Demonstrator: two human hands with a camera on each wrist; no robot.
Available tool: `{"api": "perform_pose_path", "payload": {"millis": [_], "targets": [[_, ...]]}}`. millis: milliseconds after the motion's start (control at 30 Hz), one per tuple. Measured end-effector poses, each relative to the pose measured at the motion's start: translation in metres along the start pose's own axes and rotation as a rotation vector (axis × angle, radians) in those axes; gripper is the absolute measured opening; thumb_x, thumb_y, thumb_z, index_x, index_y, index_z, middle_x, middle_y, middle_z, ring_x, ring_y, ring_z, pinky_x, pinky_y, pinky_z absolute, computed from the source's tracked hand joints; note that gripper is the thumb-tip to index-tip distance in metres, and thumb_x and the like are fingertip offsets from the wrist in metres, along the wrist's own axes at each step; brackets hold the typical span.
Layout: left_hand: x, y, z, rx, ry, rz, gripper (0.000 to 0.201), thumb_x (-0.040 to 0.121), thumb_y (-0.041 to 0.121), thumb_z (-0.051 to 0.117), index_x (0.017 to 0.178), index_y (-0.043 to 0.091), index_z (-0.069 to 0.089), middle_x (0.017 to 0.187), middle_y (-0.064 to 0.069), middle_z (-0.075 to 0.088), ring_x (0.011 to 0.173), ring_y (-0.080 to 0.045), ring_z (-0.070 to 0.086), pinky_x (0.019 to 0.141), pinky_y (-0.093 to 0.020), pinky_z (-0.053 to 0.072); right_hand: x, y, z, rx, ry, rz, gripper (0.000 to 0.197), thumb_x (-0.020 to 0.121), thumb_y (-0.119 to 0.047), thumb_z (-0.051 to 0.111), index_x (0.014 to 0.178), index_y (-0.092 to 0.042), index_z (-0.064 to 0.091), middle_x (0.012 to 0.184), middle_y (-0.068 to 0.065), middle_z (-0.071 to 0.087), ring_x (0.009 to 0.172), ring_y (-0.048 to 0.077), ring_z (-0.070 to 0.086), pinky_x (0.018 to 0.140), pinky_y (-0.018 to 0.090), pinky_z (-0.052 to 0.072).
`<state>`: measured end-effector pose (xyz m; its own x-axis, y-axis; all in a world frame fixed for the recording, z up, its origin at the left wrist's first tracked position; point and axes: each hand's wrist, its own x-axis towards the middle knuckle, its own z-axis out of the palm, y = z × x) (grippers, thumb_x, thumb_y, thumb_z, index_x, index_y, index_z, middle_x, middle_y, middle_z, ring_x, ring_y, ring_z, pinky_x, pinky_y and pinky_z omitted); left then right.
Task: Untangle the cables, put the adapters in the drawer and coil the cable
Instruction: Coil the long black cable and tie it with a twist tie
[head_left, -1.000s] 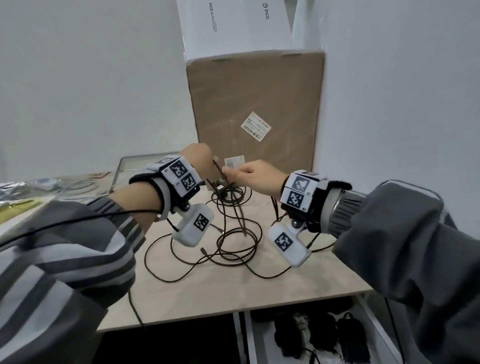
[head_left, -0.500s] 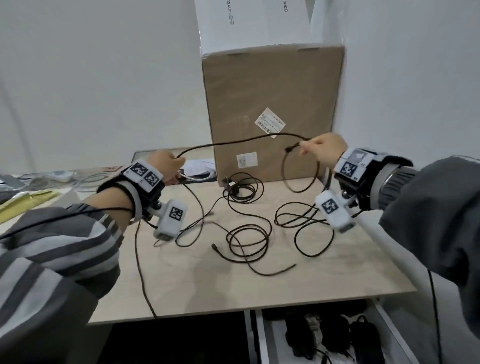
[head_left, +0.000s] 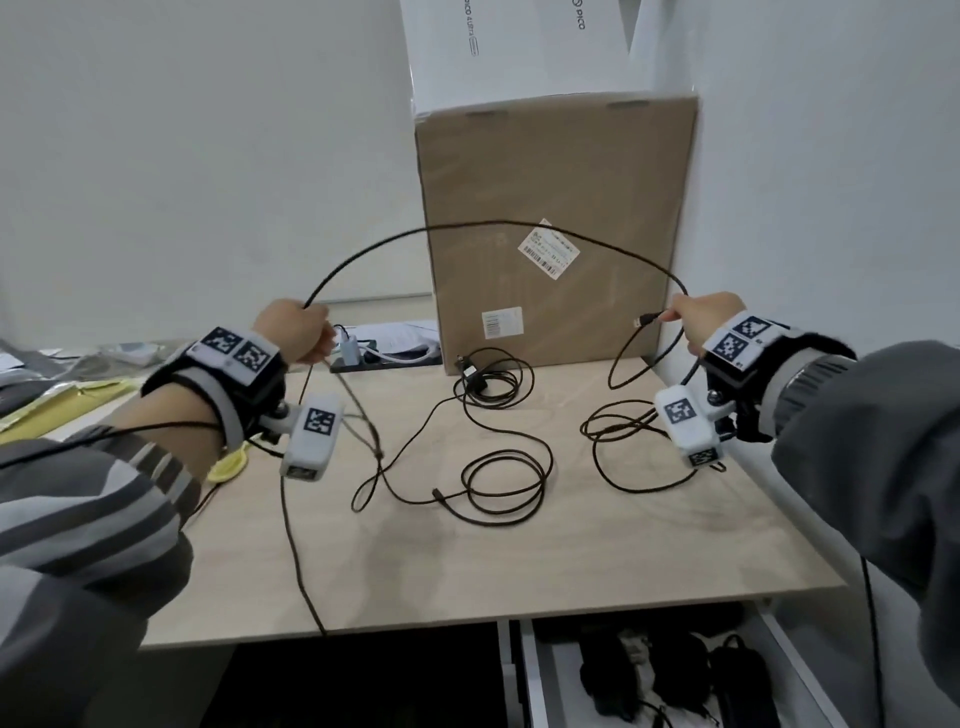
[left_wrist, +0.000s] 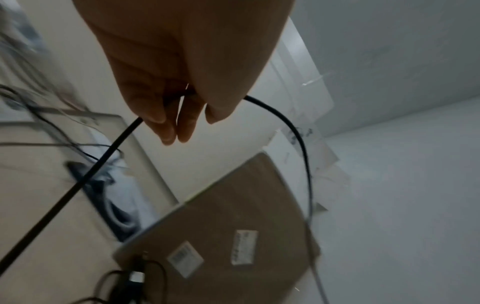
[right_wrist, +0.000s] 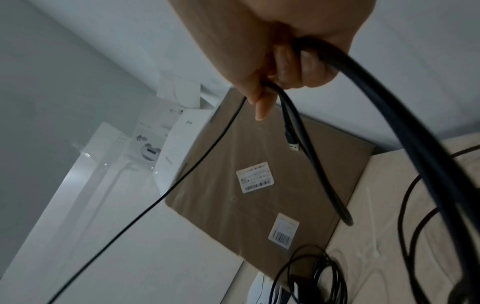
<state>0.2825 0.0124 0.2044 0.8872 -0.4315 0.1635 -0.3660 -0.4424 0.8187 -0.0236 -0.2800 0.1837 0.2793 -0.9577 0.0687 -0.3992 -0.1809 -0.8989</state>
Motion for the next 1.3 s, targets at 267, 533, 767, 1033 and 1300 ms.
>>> {"api": "perform_pose_path", "payload": {"millis": [267,533,767,1033,1300], "targets": [[-0.033,0.068,0.027,-0.132,-0.223,0.395,0.023,0.100,0.014,0.044,0.101,0.002,0.063,0.091,-0.006,0.066,0.078,-0.015,0.067,0.068,-0.019,0.056,-0.022,-0.005,0.041,0.046,-0.136,-0.113,0.029,0.089,-0.038,0.058,0.072,-0.019,0.072,0.071,0.002,0.061,0.053,0.015,0.044,0.051,0.026,0.035],[-0.056,0.068,0.088,0.056,-0.403,0.457,0.027,0.100,0.014,0.043,0.079,0.009,0.060,0.067,-0.002,0.064,0.045,-0.003,0.054,0.050,-0.018,0.045,-0.056,-0.011,0.102,0.212,-0.414,-0.283,0.044,0.086,-0.037,0.066,0.105,0.002,0.068,0.069,-0.001,0.053,0.046,0.003,0.038,0.050,0.017,0.028],[-0.062,0.072,0.114,-0.086,-0.416,0.553,0.029,0.100,0.018,0.044,0.076,0.009,0.059,0.062,-0.002,0.057,0.046,-0.004,0.043,0.051,-0.014,0.037,-0.072,-0.007,0.131,0.308,-0.709,-0.379,0.006,0.089,-0.013,0.064,0.095,-0.014,0.067,0.050,-0.016,0.051,0.039,0.001,0.030,0.041,0.016,0.023],[-0.031,0.046,0.130,-0.117,-0.283,0.381,0.030,0.098,0.034,0.047,0.116,0.012,0.059,0.096,0.001,0.062,0.073,-0.012,0.057,0.057,-0.018,0.044,-0.040,-0.006,0.142,0.246,-0.405,-0.458,0.017,0.093,-0.019,0.058,0.093,-0.004,0.067,0.061,-0.008,0.052,0.042,-0.003,0.042,0.047,0.014,0.031],[-0.050,0.008,0.175,-0.224,-0.768,0.035,0.037,0.100,0.042,0.038,0.109,0.010,0.054,0.081,-0.006,0.069,0.071,-0.014,0.064,0.078,-0.030,0.051,-0.022,0.003,0.129,0.401,-0.447,-0.334,0.017,0.096,-0.019,0.055,0.081,-0.017,0.061,0.060,-0.003,0.043,0.042,0.005,0.030,0.040,0.018,0.024]]}}
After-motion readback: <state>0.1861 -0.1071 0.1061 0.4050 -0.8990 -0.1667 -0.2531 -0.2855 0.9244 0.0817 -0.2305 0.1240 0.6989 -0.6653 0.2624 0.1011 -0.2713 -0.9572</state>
